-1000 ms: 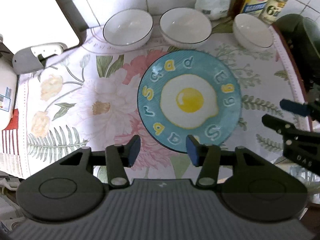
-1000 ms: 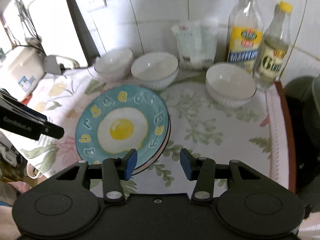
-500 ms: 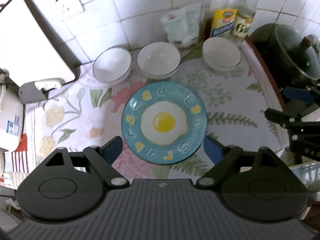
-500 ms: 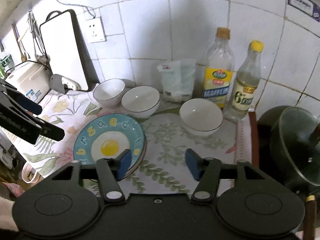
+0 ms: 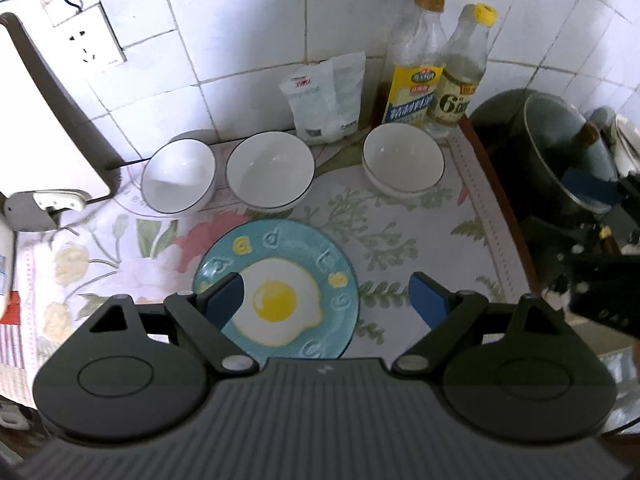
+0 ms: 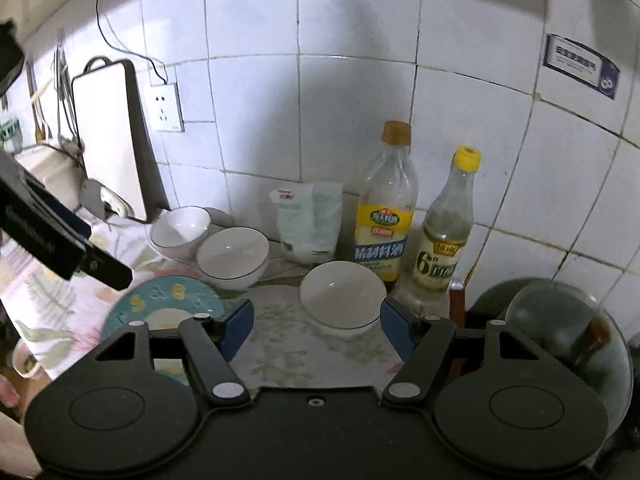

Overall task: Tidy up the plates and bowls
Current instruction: 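Move the left gripper toward the white bowls by the wall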

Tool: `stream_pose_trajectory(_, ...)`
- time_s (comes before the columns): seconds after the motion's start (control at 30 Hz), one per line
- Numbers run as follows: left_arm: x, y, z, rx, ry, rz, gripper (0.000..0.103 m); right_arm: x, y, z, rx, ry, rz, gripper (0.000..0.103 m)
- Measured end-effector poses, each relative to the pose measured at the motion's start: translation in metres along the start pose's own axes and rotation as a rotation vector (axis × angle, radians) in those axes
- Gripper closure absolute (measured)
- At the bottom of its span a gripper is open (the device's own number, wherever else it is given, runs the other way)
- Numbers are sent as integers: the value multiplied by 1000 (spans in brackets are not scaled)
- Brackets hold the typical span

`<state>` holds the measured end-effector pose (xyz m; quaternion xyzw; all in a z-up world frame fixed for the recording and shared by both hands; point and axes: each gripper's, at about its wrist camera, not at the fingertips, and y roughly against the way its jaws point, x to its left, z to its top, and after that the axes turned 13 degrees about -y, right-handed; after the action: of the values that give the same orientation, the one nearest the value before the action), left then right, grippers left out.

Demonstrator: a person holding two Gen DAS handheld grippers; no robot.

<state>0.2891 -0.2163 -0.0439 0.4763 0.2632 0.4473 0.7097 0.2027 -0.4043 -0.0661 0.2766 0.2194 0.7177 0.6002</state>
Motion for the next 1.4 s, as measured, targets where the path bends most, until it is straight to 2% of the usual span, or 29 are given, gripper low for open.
stream_pose_trajectory(0.2, -1, -25, 21, -36, 46, -11, 15, -24, -36, 10, 1, -37, 35, 29)
stream_pose_trajectory(0.5, -4, -69, 51, -155, 111, -26, 16, -71, -102, 16, 7, -161, 30, 29)
stream_pose_trajectory(0.7, -8, -111, 65, -173, 129, -42, 17, -86, -141, 10, 46, -203, 17, 29)
stream_pose_trajectory(0.83, -14, -134, 68, -202, 121, 17, 19, -94, -165, 2, 79, -256, 28, 29)
stream_pose_trajectory(0.93, -15, -152, 68, -195, 119, 7, 19, -98, -182, -2, 124, -291, 23, 29)
stream_pose_trajectory(1.17, -23, -189, 72, -149, 89, 10, 23, -110, -211, -12, 165, -379, 35, 29)
stream_pose_trajectory(1.23, -24, -200, 73, -129, 106, -2, 25, -113, -217, -14, 174, -397, 37, 33)
stream_pose_trajectory(1.27, -23, -204, 74, -116, 112, -9, 30, -113, -220, -16, 182, -400, 34, 34)
stream_pose_trajectory(1.37, -20, -214, 76, -82, 126, -17, 42, -116, -228, -19, 211, -432, 48, 48)
stream_pose_trajectory(1.4, -18, -216, 76, -71, 134, -25, 45, -116, -229, -20, 221, -450, 55, 57)
